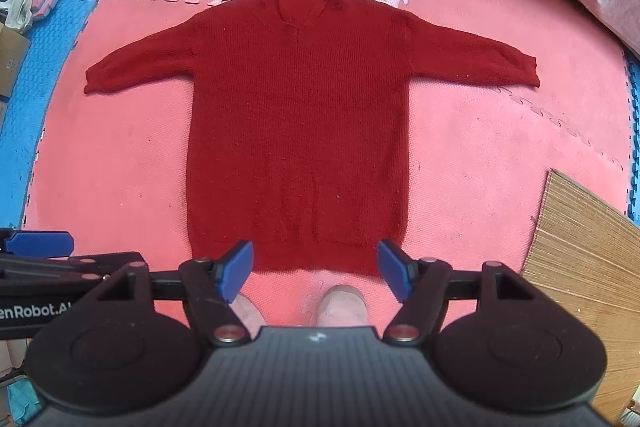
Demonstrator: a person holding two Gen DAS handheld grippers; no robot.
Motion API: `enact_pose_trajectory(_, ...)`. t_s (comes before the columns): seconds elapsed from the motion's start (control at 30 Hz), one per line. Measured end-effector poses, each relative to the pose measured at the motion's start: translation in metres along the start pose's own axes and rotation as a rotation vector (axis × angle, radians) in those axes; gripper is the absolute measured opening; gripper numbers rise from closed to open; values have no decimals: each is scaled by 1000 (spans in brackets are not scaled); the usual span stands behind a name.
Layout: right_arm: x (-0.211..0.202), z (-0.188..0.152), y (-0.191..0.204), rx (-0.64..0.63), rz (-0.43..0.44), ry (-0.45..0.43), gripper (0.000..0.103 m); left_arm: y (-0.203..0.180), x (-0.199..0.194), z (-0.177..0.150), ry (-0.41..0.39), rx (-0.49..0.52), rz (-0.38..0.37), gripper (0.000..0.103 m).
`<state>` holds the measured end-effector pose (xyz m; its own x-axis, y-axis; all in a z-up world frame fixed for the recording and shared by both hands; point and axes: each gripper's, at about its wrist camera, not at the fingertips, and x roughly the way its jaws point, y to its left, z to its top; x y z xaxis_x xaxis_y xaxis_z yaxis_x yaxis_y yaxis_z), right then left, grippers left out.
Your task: Fold clothes
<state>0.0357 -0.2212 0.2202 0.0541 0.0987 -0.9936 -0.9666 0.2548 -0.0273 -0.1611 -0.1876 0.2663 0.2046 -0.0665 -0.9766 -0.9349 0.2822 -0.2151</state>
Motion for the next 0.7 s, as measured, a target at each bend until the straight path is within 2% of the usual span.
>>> enact_pose_trajectory(0.7,-1,6,-6,16,-5,-7,70,-17,-4,16,-14,28,-4,75)
